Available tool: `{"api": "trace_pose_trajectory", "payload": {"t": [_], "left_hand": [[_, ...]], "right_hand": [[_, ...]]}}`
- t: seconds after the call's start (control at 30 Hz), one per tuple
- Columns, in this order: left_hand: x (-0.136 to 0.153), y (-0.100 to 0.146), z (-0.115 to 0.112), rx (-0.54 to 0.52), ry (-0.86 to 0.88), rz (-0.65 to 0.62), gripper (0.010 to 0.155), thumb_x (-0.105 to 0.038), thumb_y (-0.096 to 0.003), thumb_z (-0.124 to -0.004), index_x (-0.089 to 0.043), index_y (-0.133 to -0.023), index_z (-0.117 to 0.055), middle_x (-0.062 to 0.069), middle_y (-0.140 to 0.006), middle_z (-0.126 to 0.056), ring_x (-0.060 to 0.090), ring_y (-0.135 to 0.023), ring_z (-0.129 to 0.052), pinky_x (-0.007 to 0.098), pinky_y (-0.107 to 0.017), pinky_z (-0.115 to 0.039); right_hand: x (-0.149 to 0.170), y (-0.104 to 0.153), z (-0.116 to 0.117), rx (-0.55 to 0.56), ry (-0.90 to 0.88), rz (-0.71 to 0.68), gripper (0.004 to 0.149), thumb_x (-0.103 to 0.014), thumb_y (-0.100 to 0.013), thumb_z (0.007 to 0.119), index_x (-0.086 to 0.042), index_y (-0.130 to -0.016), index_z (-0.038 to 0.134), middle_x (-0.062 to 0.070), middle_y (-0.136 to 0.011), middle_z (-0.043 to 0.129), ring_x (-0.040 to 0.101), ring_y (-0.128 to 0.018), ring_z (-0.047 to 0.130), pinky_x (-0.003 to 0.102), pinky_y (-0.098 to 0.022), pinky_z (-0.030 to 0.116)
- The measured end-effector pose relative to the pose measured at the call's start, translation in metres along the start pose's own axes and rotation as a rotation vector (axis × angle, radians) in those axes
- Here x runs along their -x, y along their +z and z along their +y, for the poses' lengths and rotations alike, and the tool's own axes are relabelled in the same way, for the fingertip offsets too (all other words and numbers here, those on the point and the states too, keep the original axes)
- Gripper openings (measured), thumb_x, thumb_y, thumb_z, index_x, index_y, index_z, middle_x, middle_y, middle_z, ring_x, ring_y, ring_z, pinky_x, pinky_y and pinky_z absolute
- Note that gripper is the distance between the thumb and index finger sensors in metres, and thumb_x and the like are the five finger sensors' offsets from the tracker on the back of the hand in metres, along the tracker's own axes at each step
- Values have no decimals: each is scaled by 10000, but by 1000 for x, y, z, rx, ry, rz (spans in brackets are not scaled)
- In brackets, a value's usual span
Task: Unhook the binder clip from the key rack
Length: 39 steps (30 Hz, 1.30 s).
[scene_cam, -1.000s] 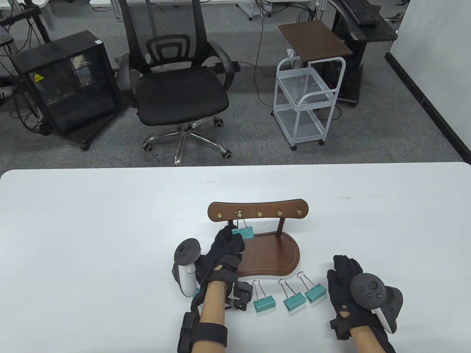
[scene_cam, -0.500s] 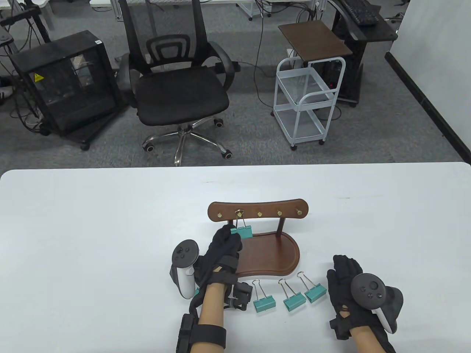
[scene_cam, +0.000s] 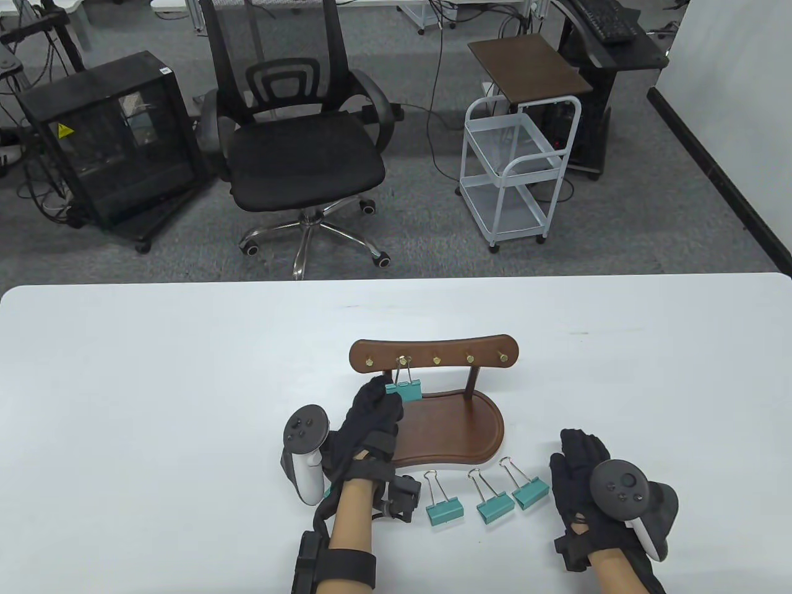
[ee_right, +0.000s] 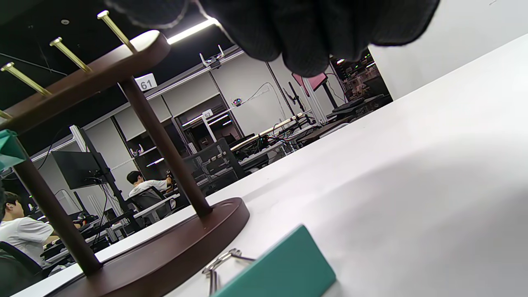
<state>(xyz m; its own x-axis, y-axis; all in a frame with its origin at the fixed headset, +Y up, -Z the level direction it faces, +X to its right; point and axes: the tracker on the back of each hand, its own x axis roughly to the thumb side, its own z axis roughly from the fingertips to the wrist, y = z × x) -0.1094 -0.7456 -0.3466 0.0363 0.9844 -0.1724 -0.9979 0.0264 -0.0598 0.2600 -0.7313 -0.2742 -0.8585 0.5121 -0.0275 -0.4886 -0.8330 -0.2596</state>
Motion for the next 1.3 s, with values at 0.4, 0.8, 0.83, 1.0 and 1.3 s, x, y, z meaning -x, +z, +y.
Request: {"api": "trace_pose_trajectory", "payload": {"t": [0.4,0.8,0.83,1.0,1.3], "left_hand": [[-3,6,-1,8,-15,-30,583,-410,-559,-761,-305,-1094,-557,64,-1063,-683,290,-907,-799,543,-665,-710],[-17,40,7,41,-125,-68,552,-444,-544,-772,-320,-1056,-606,64,-1029,-740,291,-864,-844,539,-634,-738],[-17,43,8,44,-123,-70,550,-456,-543,-769,-320,-1052,-611,62,-1026,-745,289,-861,-849,538,-631,-741],[-13,54,12,31,-125,-99,538,-481,-543,-762,-313,-1037,-630,58,-1009,-768,290,-842,-863,536,-620,-749],[-11,61,18,-26,-284,-90,520,-520,-536,-769,-263,-985,-718,78,-904,-873,295,-708,-946,472,-457,-832]], "right_hand": [[0,0,0,-2,-6,-1,593,-487,-404,640,-160,-898,656,152,-962,701,419,-874,633,511,-613,632],[-1,-1,0,6,-11,-9,593,-487,-403,640,-161,-898,656,151,-963,700,417,-874,632,511,-613,632],[-1,-1,0,7,-11,-9,594,-487,-403,640,-160,-899,656,151,-963,699,418,-873,633,510,-613,632],[-1,0,0,10,-1,-11,592,-486,-403,640,-163,-898,655,151,-963,698,417,-873,632,510,-614,631],[-1,0,1,-3,10,-13,592,-486,-403,640,-162,-898,656,150,-963,700,417,-873,633,510,-612,633]]}}
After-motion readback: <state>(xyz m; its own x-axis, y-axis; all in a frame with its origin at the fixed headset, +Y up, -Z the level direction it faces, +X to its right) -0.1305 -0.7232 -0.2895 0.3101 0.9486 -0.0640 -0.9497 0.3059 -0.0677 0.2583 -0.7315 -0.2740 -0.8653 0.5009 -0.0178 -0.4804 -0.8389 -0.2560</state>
